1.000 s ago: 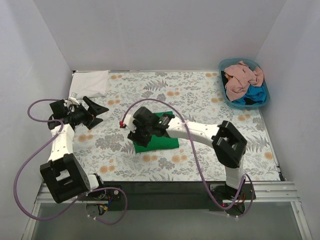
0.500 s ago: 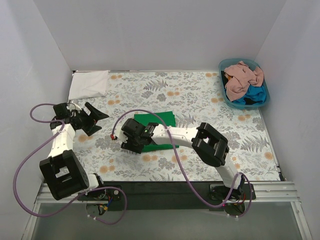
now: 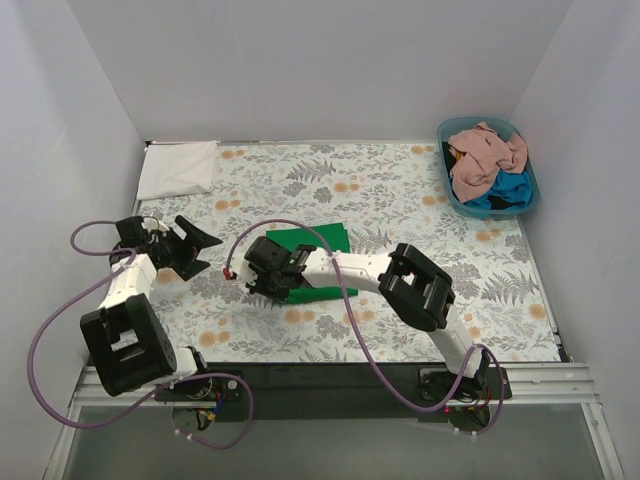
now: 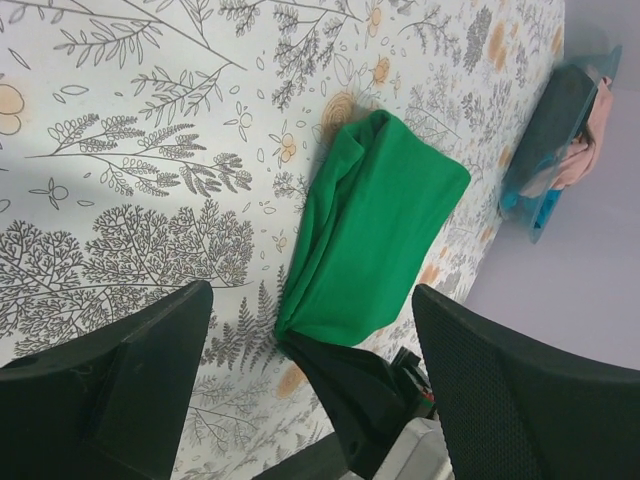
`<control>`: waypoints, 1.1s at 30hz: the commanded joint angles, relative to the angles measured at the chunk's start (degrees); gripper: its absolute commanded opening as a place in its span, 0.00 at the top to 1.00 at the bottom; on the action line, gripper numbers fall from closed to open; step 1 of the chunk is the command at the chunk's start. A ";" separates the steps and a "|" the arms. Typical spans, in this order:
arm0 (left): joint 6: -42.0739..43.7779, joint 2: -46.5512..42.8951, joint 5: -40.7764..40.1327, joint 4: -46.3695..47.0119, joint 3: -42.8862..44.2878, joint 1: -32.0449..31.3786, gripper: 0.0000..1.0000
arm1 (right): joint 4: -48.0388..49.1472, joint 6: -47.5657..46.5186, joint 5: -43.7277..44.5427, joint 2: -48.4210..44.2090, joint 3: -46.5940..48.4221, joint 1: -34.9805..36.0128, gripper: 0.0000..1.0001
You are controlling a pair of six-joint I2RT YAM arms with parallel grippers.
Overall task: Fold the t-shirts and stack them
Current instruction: Neatly place the folded tshirt to the corner
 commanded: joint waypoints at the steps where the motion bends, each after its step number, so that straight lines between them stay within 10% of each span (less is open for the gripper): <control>1: -2.28 -0.55 0.32 4.14 -2.09 -1.56 0.21 | -1.47 0.59 -2.67 -0.11 1.06 -1.56 0.99; 33: -29.62 17.55 -16.38 33.15 -6.23 -31.44 0.11 | -1.64 6.03 -12.26 -3.89 11.70 -9.30 0.99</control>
